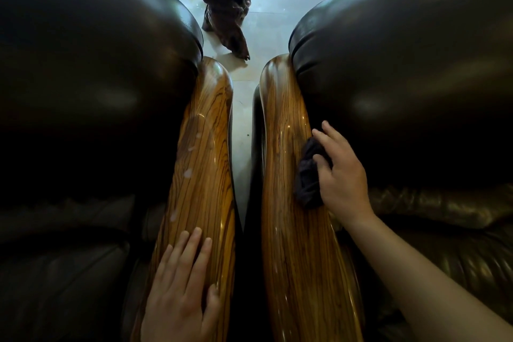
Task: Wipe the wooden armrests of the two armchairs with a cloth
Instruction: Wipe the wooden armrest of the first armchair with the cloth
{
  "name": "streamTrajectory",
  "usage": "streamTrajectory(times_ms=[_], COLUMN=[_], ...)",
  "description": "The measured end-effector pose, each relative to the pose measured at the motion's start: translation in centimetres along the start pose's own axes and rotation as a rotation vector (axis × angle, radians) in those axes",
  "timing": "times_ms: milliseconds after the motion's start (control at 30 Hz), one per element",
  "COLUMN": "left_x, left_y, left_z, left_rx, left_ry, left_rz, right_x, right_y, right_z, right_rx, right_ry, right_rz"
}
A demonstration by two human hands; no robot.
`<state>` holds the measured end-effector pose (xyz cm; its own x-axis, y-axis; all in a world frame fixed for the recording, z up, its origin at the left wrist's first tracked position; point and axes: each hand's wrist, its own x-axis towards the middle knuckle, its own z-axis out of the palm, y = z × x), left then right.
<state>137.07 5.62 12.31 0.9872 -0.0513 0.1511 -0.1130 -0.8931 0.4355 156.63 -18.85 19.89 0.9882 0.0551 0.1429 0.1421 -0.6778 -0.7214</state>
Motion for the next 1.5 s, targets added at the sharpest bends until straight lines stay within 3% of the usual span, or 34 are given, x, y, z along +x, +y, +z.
streamTrajectory(times_ms=[67, 133, 200, 500, 667, 800, 967, 1067, 1167, 1300, 1367, 1500], left_x=[0.0, 0.0, 0.0, 0.0, -0.1, -0.3, -0.3, -0.3, -0.3, -0.3, -0.3, -0.2], left_y=[0.0, 0.0, 0.0, 0.1, 0.2, 0.3, 0.9, 1.0, 1.1, 1.0, 1.0, 0.9], left_z=[0.0, 0.0, 0.0, -0.1, -0.3, -0.3, -0.7, -0.8, -0.9, -0.7, -0.7, -0.5], left_rx=[-0.002, 0.000, 0.003, 0.011, -0.006, 0.006, 0.033, 0.034, 0.030, 0.028, 0.030, 0.026], left_ry=[0.004, 0.003, 0.001, -0.004, -0.014, -0.031, -0.073, -0.091, -0.100, -0.096, -0.086, -0.058], left_rz=[-0.004, -0.009, -0.009, -0.008, -0.020, -0.034, -0.075, -0.086, -0.090, -0.090, -0.084, -0.055], right_x=[-1.4, -3.2, -3.6, 5.2, -2.0, -4.0, 3.1, 2.5, -3.4, -7.7, -4.8, 4.0], right_y=[-0.3, -0.1, 0.8, 0.1, 1.1, 3.5, 1.8, 0.4, 0.9, 3.9, 4.3, 2.2], right_z=[0.1, 1.0, 1.6, 5.0, 1.5, -1.2, 1.5, 3.3, 1.8, -2.2, -2.4, 1.4], right_rx=[-0.030, -0.264, -0.386, -0.417, -0.361, -0.474, -0.514, -0.478, -0.412, -0.519, -0.553, -0.488], right_ry=[-0.168, -0.316, -0.308, -0.139, -0.401, -0.555, -0.332, -0.272, -0.338, -0.620, -0.599, -0.334], right_rz=[-0.021, -0.087, -0.136, -0.120, -0.411, -0.631, -0.234, -0.191, -0.350, -0.729, -0.663, -0.170])
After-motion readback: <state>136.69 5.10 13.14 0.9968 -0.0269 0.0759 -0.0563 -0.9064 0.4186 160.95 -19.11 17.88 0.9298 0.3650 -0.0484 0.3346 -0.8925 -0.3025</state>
